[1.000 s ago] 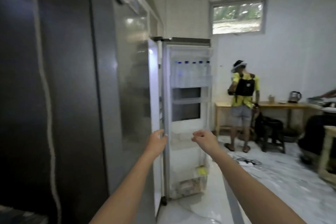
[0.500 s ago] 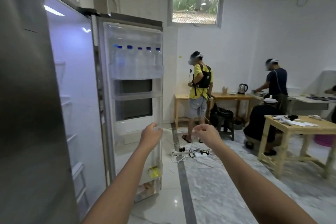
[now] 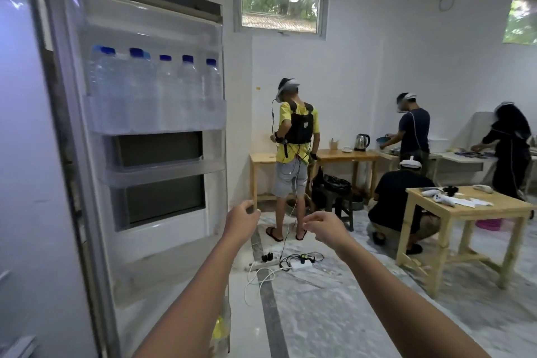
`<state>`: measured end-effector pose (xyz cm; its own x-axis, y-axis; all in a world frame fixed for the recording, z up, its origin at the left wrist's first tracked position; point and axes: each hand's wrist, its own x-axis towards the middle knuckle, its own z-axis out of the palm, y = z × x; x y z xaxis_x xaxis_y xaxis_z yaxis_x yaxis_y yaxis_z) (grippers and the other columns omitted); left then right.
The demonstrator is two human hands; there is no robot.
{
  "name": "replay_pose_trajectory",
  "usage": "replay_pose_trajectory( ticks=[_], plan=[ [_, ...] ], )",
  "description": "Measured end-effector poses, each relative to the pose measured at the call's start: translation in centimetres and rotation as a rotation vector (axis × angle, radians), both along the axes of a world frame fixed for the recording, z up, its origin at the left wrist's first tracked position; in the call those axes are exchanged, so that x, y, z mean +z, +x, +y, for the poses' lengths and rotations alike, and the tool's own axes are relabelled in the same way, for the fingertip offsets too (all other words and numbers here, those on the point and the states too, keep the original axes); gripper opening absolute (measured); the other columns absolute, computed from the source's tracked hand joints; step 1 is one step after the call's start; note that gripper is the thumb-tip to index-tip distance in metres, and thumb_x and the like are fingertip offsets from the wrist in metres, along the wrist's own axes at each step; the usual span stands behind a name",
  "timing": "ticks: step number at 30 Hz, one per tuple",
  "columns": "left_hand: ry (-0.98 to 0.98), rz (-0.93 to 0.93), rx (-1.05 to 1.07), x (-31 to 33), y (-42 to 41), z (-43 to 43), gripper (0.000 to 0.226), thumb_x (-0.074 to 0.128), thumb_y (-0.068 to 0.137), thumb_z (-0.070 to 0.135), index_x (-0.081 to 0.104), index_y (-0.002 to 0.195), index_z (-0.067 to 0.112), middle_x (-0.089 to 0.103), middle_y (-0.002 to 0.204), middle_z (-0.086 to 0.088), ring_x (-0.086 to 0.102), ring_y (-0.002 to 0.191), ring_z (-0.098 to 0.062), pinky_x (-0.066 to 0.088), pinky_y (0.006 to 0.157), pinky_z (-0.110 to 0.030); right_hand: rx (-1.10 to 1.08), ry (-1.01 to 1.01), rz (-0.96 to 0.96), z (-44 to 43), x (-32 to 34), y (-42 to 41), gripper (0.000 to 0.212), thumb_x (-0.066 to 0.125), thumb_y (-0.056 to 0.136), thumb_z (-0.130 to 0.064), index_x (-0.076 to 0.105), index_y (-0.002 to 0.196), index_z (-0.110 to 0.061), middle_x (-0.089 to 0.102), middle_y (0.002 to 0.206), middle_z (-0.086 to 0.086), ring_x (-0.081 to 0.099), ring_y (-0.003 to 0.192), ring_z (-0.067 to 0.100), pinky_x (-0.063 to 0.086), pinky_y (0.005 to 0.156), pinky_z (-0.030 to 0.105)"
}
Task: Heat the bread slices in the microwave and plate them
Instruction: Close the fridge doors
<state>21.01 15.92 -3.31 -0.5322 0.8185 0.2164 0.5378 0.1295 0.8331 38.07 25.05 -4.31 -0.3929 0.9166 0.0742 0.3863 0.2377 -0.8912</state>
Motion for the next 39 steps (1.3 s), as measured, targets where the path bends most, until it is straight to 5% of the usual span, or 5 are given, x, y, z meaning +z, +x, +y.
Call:
replay_pose_trajectory(
  ticks=[6, 15, 23, 27, 39],
  plan=[
    [0.07, 0.083, 0.027, 3.7, -7.3, 10.2, 0.044, 0.044, 0.096, 0.019, 0.041, 0.139, 0.009, 0.057, 0.13, -0.01, 0.046, 0.067, 0.0, 0.039, 0.07, -0.021, -0.007, 0.021, 0.039, 10.5, 2.0, -8.3, 0.014, 0.058, 0.088, -0.015, 0.066, 0.099, -0.014, 0.063, 0.102, 0.004, 0.057, 0.09, 0.018, 0.047, 0.075, 0.029],
    [0.055, 0.288, 0.07, 3.4, -14.2, 20.6, 0.041, 0.043, 0.096, 0.019, 0.044, 0.135, 0.007, 0.047, 0.139, -0.007, 0.045, 0.127, -0.021, 0.036, 0.102, -0.031, 0.082, 0.004, 0.018, 20.9, 1.6, -17.5, 0.01, 0.06, 0.086, -0.016, 0.066, 0.094, -0.02, 0.065, 0.106, 0.004, 0.058, 0.105, 0.02, 0.047, 0.089, 0.034],
    [0.076, 0.949, 0.295, 4.4, -21.2, 27.5, 0.046, 0.042, 0.093, 0.015, 0.04, 0.138, 0.008, 0.041, 0.145, -0.007, 0.029, 0.14, -0.02, 0.008, 0.117, -0.029, 0.274, -0.042, 0.136, 30.8, 1.9, -29.7, 0.021, 0.054, 0.091, -0.011, 0.065, 0.107, -0.004, 0.062, 0.094, 0.007, 0.056, 0.088, 0.02, 0.045, 0.071, 0.028],
    [0.026, 1.267, 0.481, 3.6, -23.8, 29.8, 0.048, 0.043, 0.079, 0.013, 0.058, 0.124, 0.004, 0.058, 0.131, -0.012, 0.05, 0.128, -0.023, 0.021, 0.117, -0.034, 0.399, -0.042, 0.241, 35.6, 3.5, -37.6, 0.014, 0.051, 0.093, -0.018, 0.061, 0.1, -0.014, 0.062, 0.098, 0.007, 0.057, 0.093, 0.021, 0.048, 0.083, 0.037],
    [-0.305, 1.431, 0.907, 1.6, -24.7, 32.6, 0.063, 0.06, 0.079, 0.018, 0.042, 0.137, 0.002, 0.04, 0.147, -0.01, 0.024, 0.14, -0.018, -0.002, 0.119, -0.032, 0.88, -0.148, 0.438, 41.8, 5.5, -48.1, 0.07, 0.034, 0.084, -0.065, 0.047, 0.133, -0.016, 0.051, 0.136, 0.001, 0.047, 0.126, 0.015, 0.034, 0.109, 0.036]
  ],
)
